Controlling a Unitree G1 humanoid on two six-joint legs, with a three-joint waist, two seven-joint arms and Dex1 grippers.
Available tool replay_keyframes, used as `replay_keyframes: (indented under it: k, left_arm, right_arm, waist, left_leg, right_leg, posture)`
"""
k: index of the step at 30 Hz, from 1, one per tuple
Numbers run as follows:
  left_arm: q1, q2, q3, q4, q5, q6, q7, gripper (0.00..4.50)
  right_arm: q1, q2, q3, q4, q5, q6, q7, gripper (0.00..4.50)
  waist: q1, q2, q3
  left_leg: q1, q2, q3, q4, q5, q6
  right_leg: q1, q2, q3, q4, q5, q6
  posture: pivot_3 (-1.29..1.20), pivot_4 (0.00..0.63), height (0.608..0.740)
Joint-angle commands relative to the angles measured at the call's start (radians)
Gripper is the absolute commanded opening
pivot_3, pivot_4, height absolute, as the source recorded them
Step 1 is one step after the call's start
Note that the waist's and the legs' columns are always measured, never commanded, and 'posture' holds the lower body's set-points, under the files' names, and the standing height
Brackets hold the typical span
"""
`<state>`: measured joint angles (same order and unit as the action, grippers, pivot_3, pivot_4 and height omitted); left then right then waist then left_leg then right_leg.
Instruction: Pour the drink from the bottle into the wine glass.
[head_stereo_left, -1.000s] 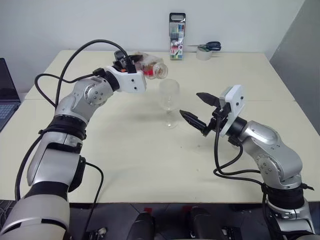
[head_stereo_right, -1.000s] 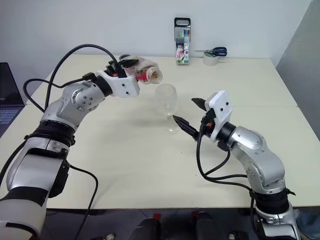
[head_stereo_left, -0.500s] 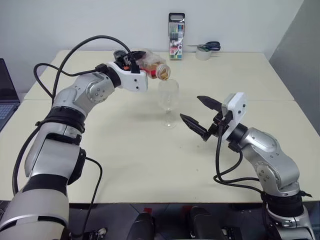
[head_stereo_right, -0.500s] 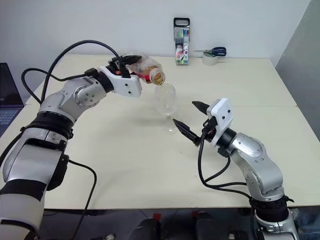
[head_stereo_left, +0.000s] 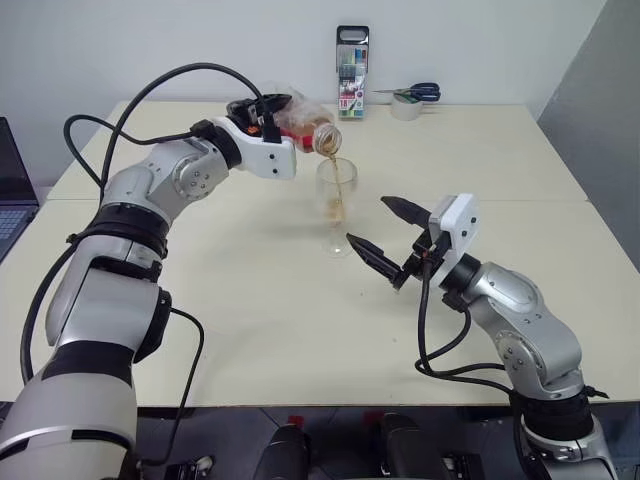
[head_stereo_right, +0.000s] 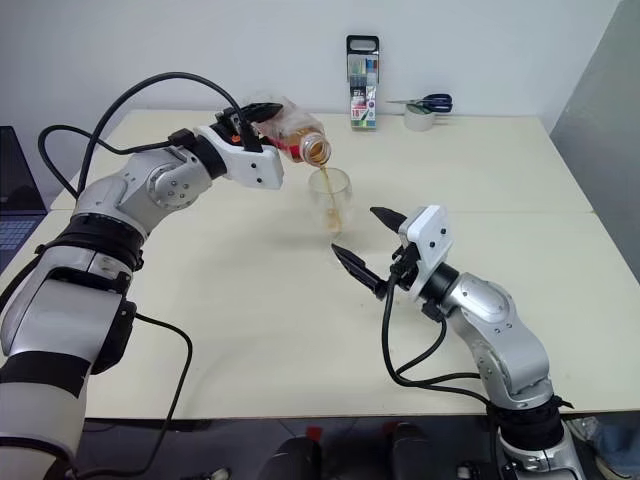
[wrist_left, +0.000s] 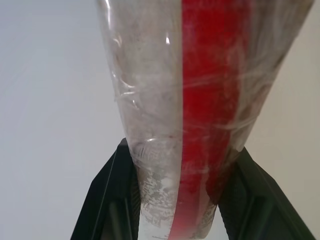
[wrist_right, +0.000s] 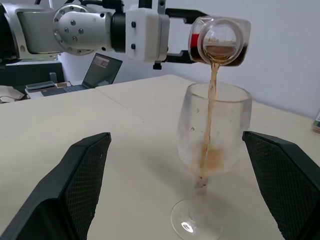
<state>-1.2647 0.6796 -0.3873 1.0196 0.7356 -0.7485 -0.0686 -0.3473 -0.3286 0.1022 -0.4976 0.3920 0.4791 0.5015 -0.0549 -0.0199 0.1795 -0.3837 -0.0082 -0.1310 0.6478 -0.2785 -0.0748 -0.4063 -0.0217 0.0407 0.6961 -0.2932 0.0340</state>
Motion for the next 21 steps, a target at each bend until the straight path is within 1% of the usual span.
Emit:
replay_keyframes:
  k: [1,8,21]
  left_arm:
    - [-0.045,0.023,0.003,-0.003,0.002,-0.007,0.035,1.65]
    - [-0.059,0.024,-0.002,0.015,0.018,-0.01,0.051,1.65]
    - [-0.076,0.026,-0.018,0.039,0.032,-0.015,0.077,1.65]
  right_arm:
    - [-0.019,0.015,-0.007,-0.046,-0.008,-0.015,-0.027,4.5]
    - [-0.016,0.032,0.001,-0.044,-0.033,-0.025,-0.052,4.5]
    - [-0.005,0.042,0.026,-0.055,-0.038,-0.015,-0.053,4.5]
  waist:
    - [0.0,0.0,0.0]
    - [-0.001,0.0,0.0]
    - [-0.001,0.0,0.0]
  left_leg:
    - [0.0,0.0,0.0,0.0,0.0,0.0]
    - [0.0,0.0,0.0,0.0,0.0,-0.001]
    - [0.0,0.0,0.0,0.0,0.0,-0.001]
  right_leg:
    - [0.0,0.0,0.0,0.0,0.0,0.0]
    - [0.0,0.0,0.0,0.0,0.0,0.0]
    - [0.0,0.0,0.0,0.0,0.0,0.0]
  posture:
    - [0.0,0.15,0.74]
    - [0.0,0.15,0.74]
    - [0.0,0.15,0.74]
